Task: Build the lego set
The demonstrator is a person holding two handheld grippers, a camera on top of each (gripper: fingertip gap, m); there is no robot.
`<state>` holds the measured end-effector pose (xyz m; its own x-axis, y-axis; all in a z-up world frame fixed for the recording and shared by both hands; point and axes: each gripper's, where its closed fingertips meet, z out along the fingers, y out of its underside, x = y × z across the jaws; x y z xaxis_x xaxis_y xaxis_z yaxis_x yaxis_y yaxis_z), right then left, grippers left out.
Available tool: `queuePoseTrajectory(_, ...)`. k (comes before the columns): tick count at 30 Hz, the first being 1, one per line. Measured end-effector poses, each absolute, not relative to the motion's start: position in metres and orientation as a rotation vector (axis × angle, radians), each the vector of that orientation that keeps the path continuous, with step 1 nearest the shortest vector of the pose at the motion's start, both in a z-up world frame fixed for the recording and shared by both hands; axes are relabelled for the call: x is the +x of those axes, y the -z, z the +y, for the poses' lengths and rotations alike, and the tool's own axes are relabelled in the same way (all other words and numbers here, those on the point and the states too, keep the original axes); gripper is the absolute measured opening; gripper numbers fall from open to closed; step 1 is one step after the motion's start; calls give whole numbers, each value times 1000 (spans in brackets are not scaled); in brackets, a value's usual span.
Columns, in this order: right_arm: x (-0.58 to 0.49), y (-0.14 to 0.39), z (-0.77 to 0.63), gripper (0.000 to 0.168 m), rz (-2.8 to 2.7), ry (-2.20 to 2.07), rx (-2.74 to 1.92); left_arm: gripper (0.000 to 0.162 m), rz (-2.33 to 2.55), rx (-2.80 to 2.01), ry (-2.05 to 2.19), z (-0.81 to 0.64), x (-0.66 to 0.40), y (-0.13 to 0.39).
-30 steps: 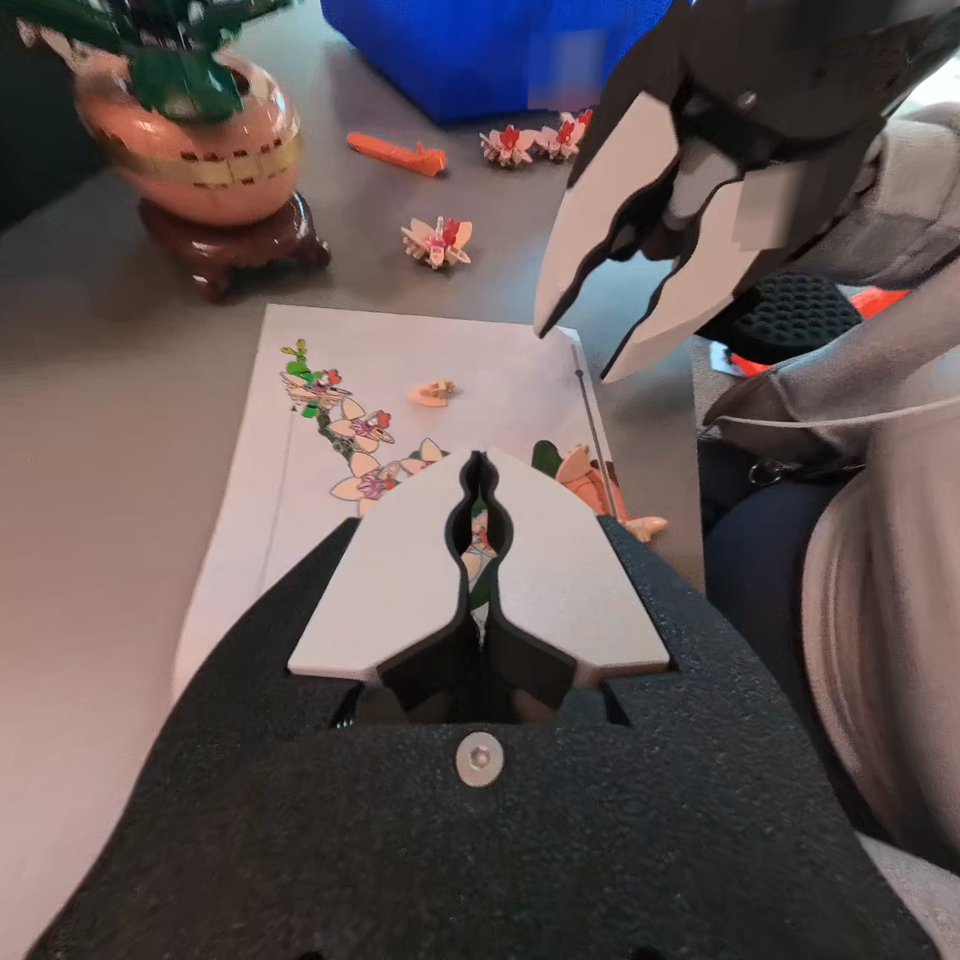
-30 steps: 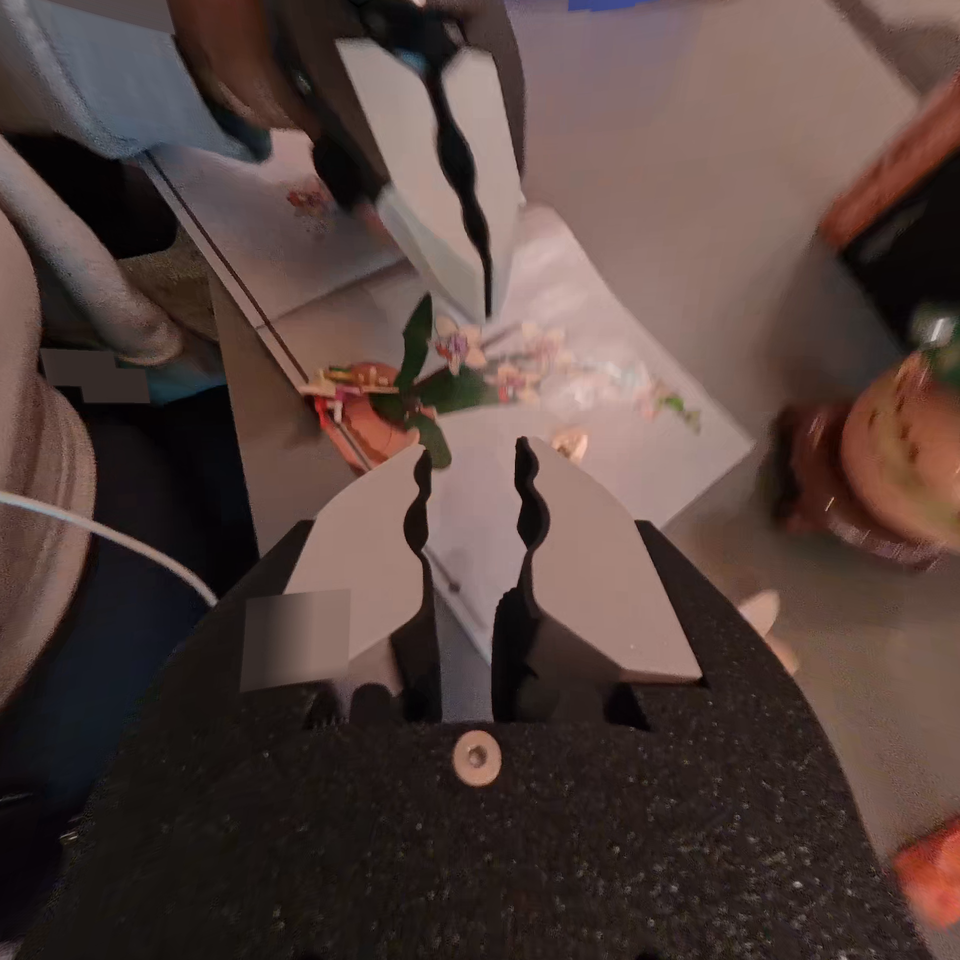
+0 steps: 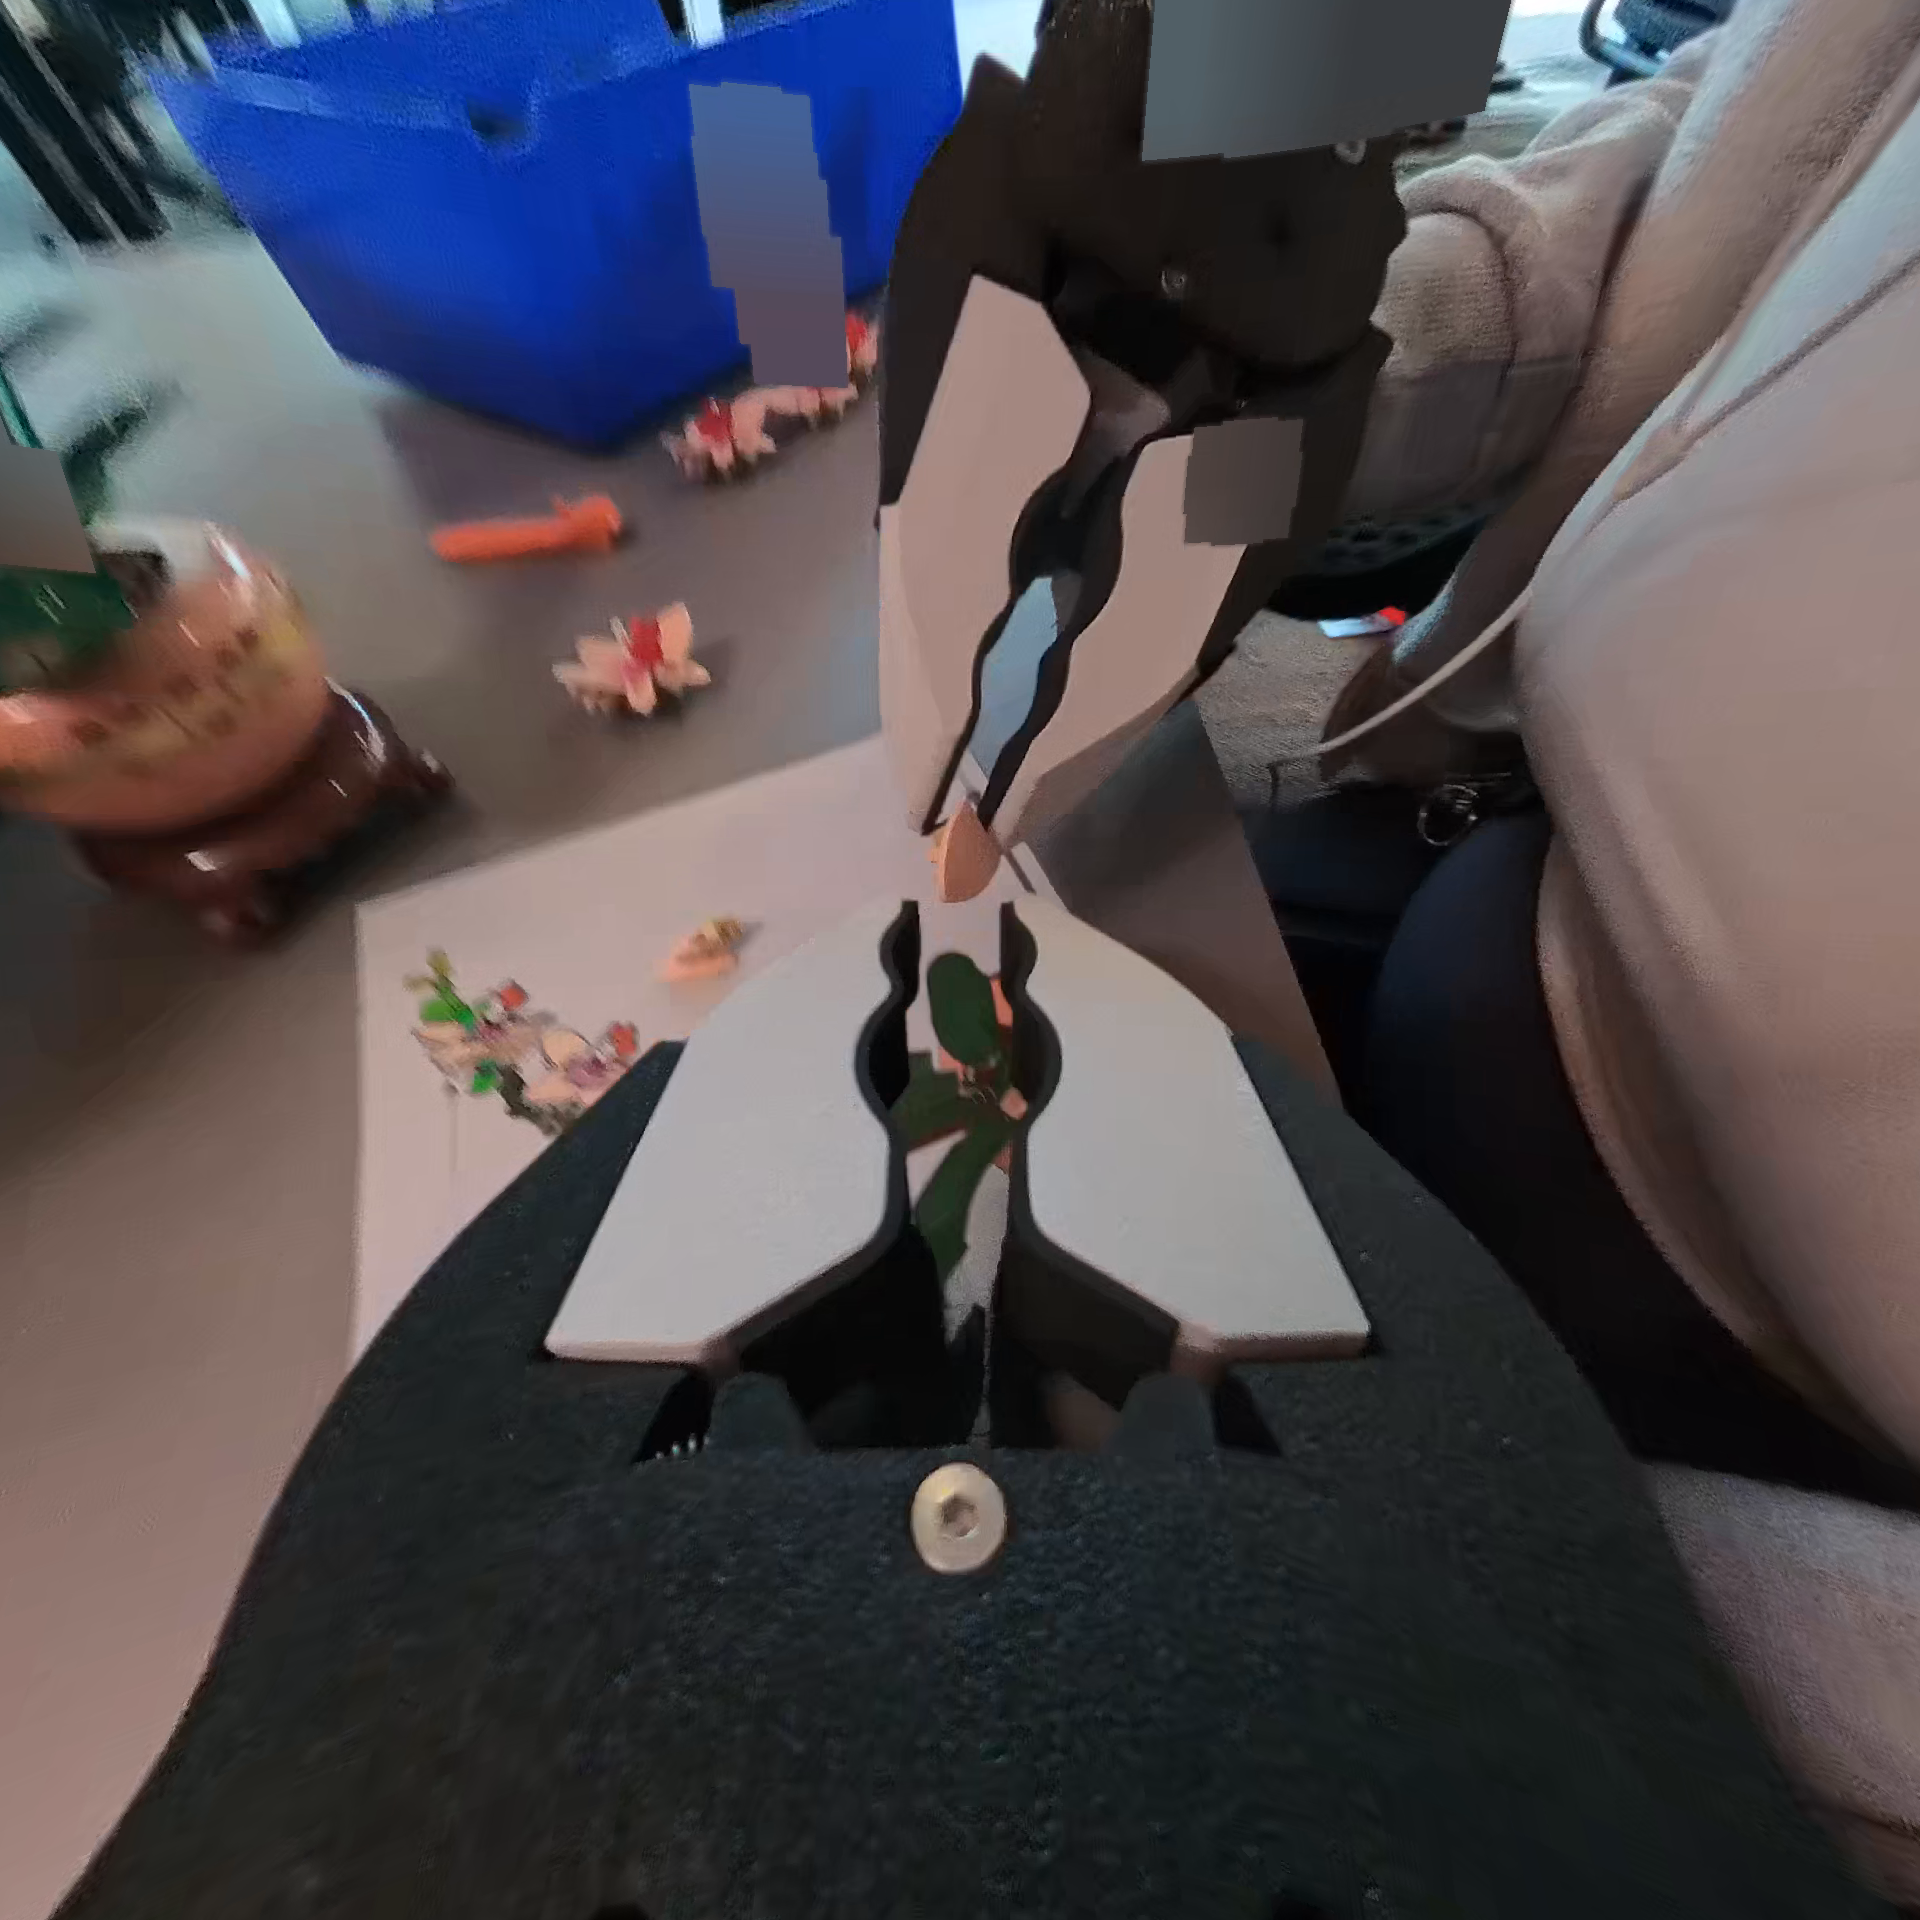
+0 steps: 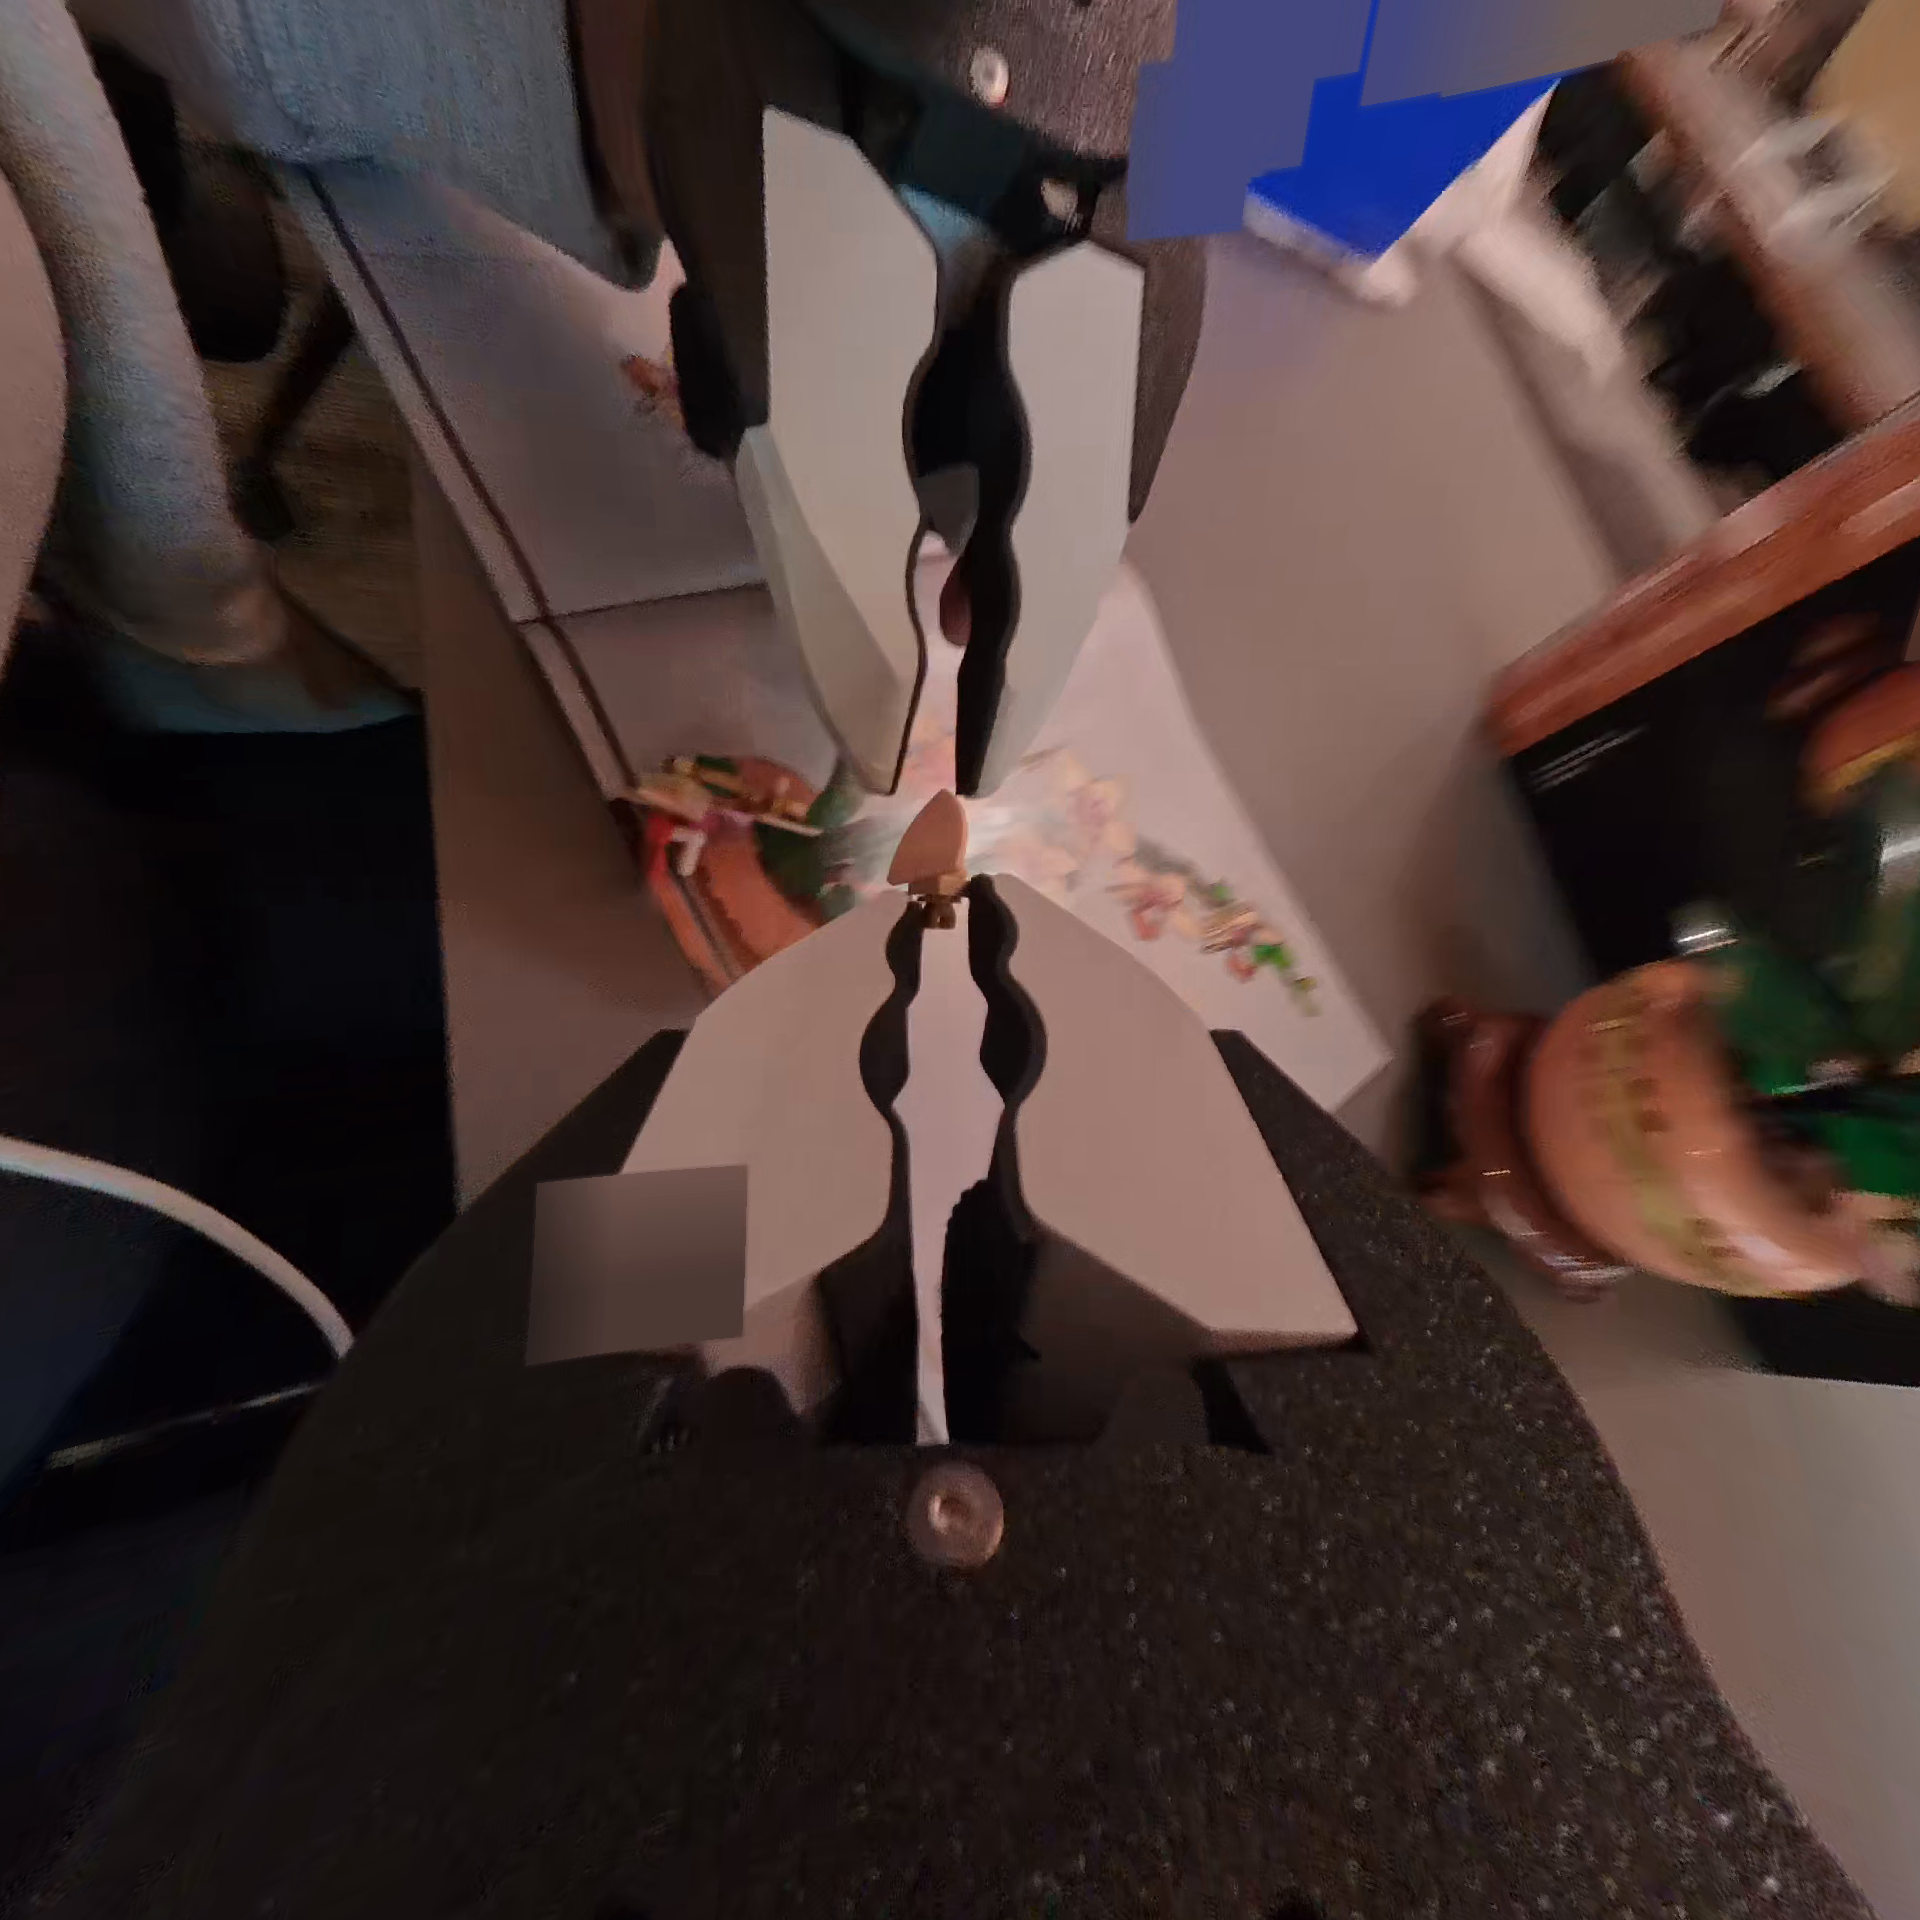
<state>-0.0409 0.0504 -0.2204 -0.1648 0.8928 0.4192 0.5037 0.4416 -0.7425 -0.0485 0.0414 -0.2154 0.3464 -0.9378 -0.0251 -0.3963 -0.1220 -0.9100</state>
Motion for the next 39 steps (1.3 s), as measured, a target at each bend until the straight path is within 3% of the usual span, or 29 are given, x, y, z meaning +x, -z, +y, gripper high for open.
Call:
queuePoseTrajectory(2,-41,205,52,9,-1785,-502,-1096,18,1213,-1611,668,45,-46,206)
queuePoseTrajectory(13,-40,187,55,8,-1770,-358,-940,5,1205,-1516,608,48,-37,191)
queuePoseTrajectory(17,-39,183,56,8,-1766,-290,-891,21,1129,-1562,671,51,-38,190)
queuePoseTrajectory(24,-39,179,55,8,-1773,-158,-817,0,1148,-1485,616,48,-36,183)
queuePoseTrajectory(28,-37,168,51,13,-1721,-351,-859,0,1146,-1380,530,46,-37,177)
queuePoseTrajectory(32,-31,167,43,40,-1722,-886,-1020,0,1077,-1348,649,43,-36,170)
queuePoseTrajectory(39,-46,156,43,23,-1620,-968,-940,0,992,-1308,699,41,-39,159)
